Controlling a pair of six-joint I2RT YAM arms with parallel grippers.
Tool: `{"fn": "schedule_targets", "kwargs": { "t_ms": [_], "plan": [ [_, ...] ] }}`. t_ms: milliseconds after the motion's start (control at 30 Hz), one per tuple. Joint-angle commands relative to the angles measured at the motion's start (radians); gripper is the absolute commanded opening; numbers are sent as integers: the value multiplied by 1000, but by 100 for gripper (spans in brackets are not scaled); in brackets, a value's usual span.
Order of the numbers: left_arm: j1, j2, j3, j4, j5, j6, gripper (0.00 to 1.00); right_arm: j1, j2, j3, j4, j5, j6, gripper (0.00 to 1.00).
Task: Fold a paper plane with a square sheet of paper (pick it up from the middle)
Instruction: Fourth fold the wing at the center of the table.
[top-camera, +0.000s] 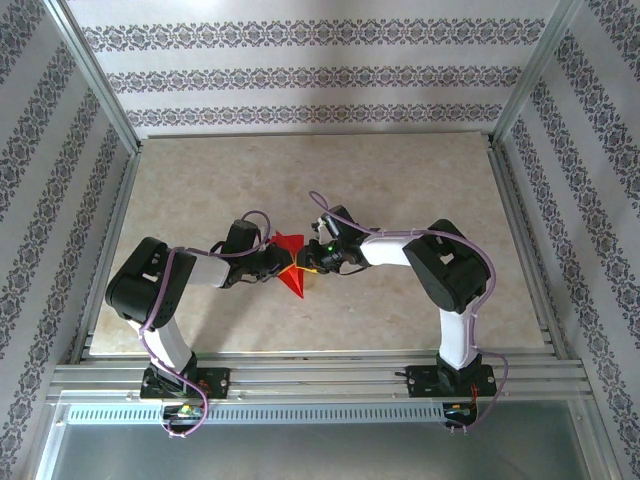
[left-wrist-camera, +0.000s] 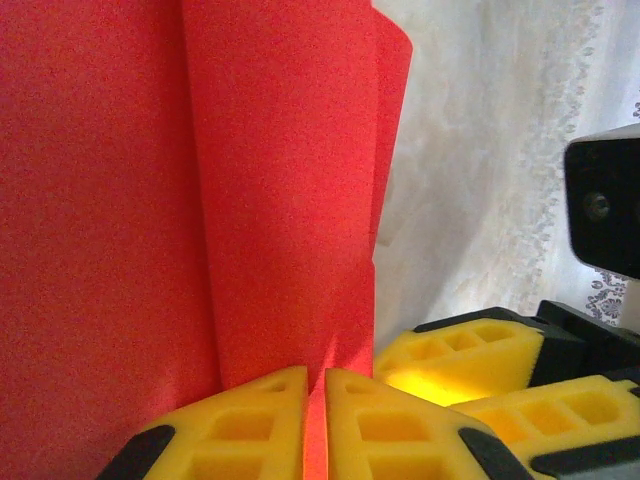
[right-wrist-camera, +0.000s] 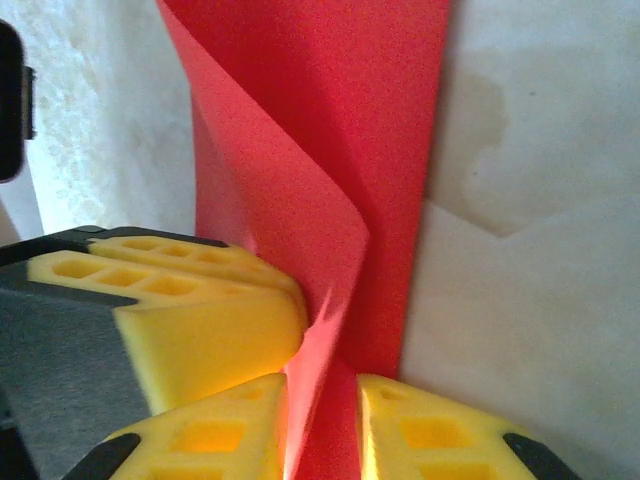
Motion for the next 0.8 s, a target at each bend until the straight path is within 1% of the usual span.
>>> {"fn": "schedule_targets", "kwargs": {
  "t_ms": [0,200,400,500,600,767],
  "plan": [
    [3,14,-8,-30,-2,18,13,-8,20,23,9,-20,17,25],
    [3,5,-4,-32,2,15,13,-12,38,20,22,-45,19,17],
    [3,-33,10,-53,9,13,14,-22,40,7,29,-42,20,11],
    [3,-85,20,-69,10,12,18,-25,42,3,29,-42,18,10],
    [3,-143,25,-125,-17,25,22,-27,39,-4,29,-40,16,10],
    [3,-159,4,-187,-70,47,22,-31,34,-8,40,-44,13,10]
  ]
}}
